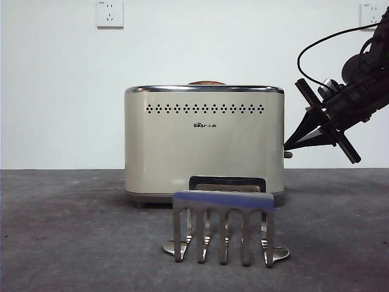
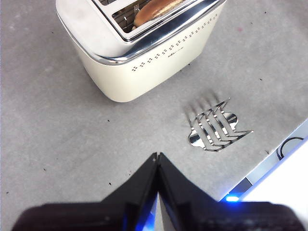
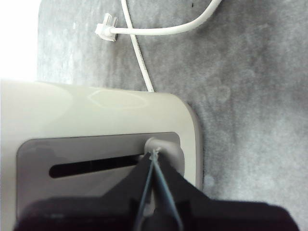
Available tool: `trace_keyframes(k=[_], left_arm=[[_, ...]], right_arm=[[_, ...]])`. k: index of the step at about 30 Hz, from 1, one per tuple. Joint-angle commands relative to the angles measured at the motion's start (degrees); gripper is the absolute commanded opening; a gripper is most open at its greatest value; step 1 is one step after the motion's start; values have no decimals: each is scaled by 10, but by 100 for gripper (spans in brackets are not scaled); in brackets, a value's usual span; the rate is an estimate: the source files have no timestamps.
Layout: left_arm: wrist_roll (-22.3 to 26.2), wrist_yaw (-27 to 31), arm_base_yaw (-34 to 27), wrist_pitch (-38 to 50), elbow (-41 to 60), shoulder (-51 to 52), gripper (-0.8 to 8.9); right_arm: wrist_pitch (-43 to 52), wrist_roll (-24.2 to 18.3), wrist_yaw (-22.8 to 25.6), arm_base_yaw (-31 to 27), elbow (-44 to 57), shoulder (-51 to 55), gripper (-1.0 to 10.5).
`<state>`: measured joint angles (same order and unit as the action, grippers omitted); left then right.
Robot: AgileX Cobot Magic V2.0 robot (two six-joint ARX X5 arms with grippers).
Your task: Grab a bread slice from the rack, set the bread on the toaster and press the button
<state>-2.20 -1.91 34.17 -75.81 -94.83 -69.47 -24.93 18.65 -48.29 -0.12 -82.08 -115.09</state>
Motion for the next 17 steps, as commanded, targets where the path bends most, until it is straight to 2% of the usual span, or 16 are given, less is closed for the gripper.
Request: trace_keyframes(k=[1, 8, 12, 17], left_arm=[[-4, 0, 0, 1, 3, 1, -9], [-4, 0, 0, 1, 3, 1, -9], [-4, 0, 0, 1, 3, 1, -9], [-3, 0, 0, 1, 3, 1, -9]], right_arm=[[-22, -7, 34, 1, 16, -32, -8], [-26, -8, 41, 1, 16, -32, -8], [-15, -7, 18, 1, 16, -32, -8], [-11, 1, 17, 1, 3, -31, -8]])
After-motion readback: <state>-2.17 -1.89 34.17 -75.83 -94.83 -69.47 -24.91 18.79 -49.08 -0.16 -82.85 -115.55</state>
